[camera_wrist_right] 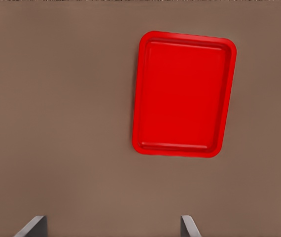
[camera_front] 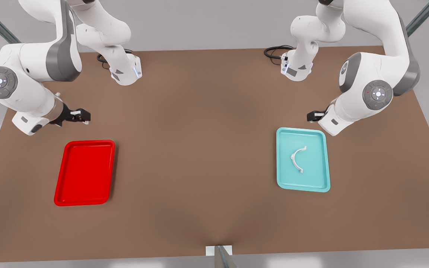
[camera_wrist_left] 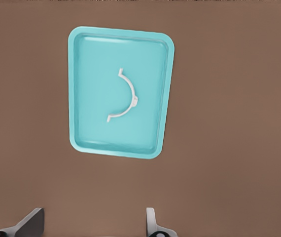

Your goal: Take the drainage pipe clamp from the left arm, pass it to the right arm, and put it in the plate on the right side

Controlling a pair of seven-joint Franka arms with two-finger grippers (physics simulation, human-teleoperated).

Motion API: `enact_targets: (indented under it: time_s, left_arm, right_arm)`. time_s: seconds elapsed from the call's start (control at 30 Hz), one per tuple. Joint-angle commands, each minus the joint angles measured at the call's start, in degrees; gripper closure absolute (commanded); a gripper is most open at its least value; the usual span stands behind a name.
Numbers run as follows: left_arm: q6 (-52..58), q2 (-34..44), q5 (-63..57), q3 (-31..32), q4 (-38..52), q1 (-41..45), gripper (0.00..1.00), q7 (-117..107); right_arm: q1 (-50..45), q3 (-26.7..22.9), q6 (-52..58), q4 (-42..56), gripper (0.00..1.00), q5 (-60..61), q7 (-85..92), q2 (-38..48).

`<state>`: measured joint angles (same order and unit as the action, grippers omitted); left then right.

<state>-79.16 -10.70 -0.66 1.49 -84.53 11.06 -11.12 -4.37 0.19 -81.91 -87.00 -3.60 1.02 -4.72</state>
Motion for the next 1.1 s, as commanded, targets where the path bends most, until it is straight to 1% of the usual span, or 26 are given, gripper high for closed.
enact_targets:
  time_s: [0.0, 0.07, 0.13, 0.2, 0.27, 0.3, 0.33, 0.4, 0.47, 0.53, 0.6, 0.77, 0.9, 1.0, 1.07]
  left_arm:
    - [-1.1, 0.1, 0.0, 0.0, -0.1, 0.0, 0.0, -2.1]
    - [-2.4, -0.4, 0.0, 0.0, -0.6, 0.0, 0.0, -2.2]
    - [-10.9, -6.4, 0.0, -0.2, -2.2, 0.0, 0.0, -2.6]
    - [-18.9, -14.0, -0.1, -0.2, -2.4, 0.0, 0.0, -7.4]
    - [-25.9, -19.5, -1.0, -0.2, -2.4, 0.0, 0.0, -14.6]
    - [-31.0, -20.9, -0.3, -0.2, -4.1, -0.2, 0.0, -18.4]
    - [-38.3, -21.1, -0.1, -0.2, -8.1, -0.2, 0.0, -20.5]
    - [-43.4, -22.0, 2.3, -0.2, -9.7, -0.2, 0.0, -26.2]
    - [-49.0, -23.2, 2.6, -0.3, -12.7, -0.7, 0.0, -27.3]
    - [-49.9, -23.1, 2.6, -0.3, -16.3, -1.6, 0.0, -31.7]
    - [-50.4, -23.2, 2.4, -0.3, -17.3, -1.7, 0.0, -35.3]
    - [-52.1, -24.6, 2.4, -0.3, -18.4, -2.9, 0.0, -34.9]
    - [-57.0, -26.2, 3.6, -0.3, -19.7, -3.9, 0.0, -34.9]
    - [-56.9, -26.1, 4.3, -0.3, -20.4, -3.8, 0.0, -35.5]
    - [-56.6, -25.8, 4.3, -0.3, -20.6, -3.7, 0.0, -41.3]
  right_arm:
    - [0.2, 0.0, -1.3, 0.0, 0.0, 0.3, 2.1, 0.1]
    - [0.2, 0.0, -1.3, -0.1, 0.0, 0.3, 2.2, 0.0]
    - [0.2, 0.0, -1.4, -0.5, 0.0, 0.4, 2.5, 0.0]
    - [0.2, -0.1, -1.4, -0.5, 0.0, 0.2, 2.6, -0.2]
    - [0.2, -0.1, -1.4, -0.5, 0.0, 0.2, 2.6, -0.3]
    - [0.2, -0.1, -1.5, -0.6, 0.0, 0.2, 2.6, -0.3]
    - [0.2, -0.1, -1.5, -0.6, 0.0, 0.2, 2.6, -0.3]
    - [0.2, -0.1, -1.8, -1.1, 0.0, 0.2, 2.6, -0.4]
    - [0.2, -0.1, -1.8, -1.1, 0.0, 0.2, 2.6, -0.4]
    - [0.2, -0.1, -1.9, -1.3, 0.0, 0.1, 2.6, -0.4]
    - [0.2, -0.1, -1.9, -1.5, 0.0, 0.1, 2.6, -0.4]
    - [0.2, 0.0, -2.1, -1.9, 0.0, 0.1, 2.6, -0.4]
    - [0.2, 0.0, -2.2, -2.6, 0.0, 0.0, 2.7, -0.3]
    - [0.2, 0.0, -2.3, -3.0, 0.0, 0.0, 2.7, -0.3]
    - [0.2, 0.0, -2.4, -3.0, 0.0, 0.1, 3.4, -0.3]
